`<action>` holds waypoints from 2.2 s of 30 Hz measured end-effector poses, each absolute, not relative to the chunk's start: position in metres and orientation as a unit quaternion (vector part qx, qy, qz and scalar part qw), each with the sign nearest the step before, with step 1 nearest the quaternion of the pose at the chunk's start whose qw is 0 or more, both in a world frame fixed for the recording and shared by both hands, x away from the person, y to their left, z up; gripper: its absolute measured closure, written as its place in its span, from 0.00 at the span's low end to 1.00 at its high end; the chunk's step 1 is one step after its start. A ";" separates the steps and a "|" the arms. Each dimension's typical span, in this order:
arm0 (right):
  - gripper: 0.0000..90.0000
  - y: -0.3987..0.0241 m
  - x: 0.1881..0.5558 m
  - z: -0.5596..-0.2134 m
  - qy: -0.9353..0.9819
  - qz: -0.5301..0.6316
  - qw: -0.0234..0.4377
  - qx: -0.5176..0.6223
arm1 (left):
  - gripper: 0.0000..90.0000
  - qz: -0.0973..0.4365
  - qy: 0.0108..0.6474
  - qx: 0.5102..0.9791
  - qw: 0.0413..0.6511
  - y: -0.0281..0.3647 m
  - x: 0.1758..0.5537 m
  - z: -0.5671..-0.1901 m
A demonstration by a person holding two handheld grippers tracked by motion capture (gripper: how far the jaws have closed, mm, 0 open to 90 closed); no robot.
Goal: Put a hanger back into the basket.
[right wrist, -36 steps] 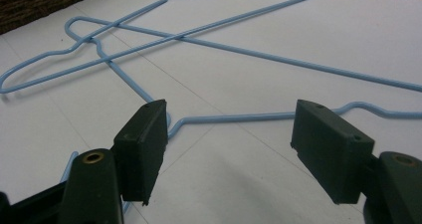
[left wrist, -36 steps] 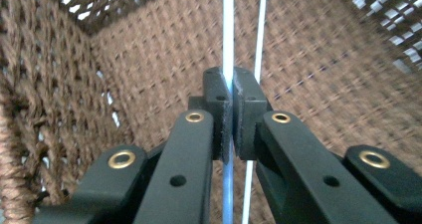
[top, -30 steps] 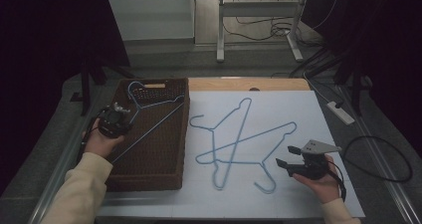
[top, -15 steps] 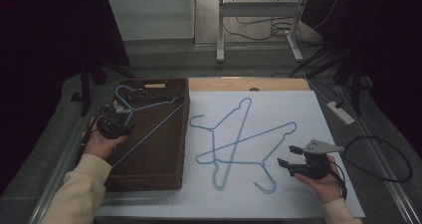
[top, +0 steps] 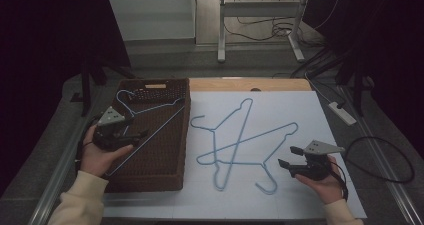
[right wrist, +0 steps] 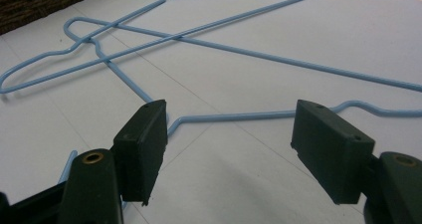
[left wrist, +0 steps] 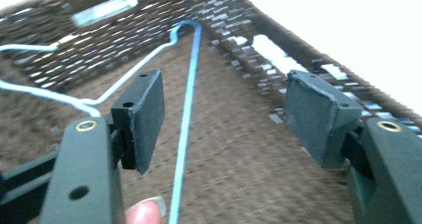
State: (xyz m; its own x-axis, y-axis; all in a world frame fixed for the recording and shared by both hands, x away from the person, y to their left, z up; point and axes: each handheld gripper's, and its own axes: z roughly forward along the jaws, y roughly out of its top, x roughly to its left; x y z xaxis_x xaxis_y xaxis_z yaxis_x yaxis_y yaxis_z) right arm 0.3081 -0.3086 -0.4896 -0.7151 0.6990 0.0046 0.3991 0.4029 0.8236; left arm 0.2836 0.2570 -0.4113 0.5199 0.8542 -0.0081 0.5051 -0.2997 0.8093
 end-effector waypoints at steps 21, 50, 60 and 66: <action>0.34 -0.310 0.305 -0.487 0.808 0.434 0.177 0.358 | 0.35 0.177 0.366 0.777 0.481 0.212 0.249 -0.427; 0.35 -0.302 0.301 -0.487 0.818 0.427 0.179 0.341 | 0.36 0.163 0.363 0.782 0.479 0.193 0.235 -0.435; 0.34 -0.297 0.311 -0.481 0.808 0.432 0.169 0.362 | 0.36 0.167 0.362 0.780 0.483 0.192 0.233 -0.436; 0.34 -0.283 0.323 -0.475 0.823 0.418 0.153 0.352 | 0.36 0.169 0.366 0.773 0.490 0.197 0.232 -0.436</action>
